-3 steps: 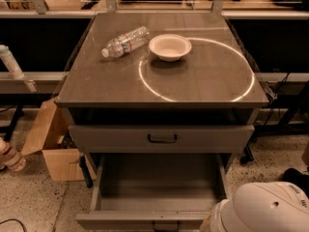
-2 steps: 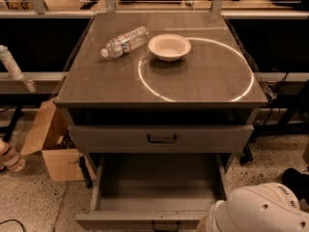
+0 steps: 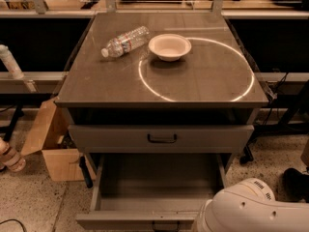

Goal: Close middle drawer

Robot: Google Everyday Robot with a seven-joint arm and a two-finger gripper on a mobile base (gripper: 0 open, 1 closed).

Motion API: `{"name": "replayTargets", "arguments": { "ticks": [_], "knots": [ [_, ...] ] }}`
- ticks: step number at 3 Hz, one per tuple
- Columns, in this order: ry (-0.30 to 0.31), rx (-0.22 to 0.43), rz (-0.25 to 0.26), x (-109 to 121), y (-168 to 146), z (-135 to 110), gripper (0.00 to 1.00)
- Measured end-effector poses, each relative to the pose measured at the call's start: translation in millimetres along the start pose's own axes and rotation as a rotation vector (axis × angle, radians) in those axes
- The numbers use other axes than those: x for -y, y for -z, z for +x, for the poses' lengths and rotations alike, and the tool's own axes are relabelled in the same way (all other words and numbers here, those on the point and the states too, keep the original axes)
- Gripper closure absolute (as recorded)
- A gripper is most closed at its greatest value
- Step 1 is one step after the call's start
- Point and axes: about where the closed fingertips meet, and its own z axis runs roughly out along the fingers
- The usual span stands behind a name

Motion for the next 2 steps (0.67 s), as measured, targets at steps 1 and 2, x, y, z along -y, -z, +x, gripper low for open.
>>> {"name": "replayTargets", "arguments": {
  "ticks": [1,2],
  "knots": [
    [-0.006,-0.013,-0.007,1.6,-10.9,2.3,1.00],
    [-0.014,-0.029,-0.017,2.8,-22.1,5.5,1.00]
  ]
}}
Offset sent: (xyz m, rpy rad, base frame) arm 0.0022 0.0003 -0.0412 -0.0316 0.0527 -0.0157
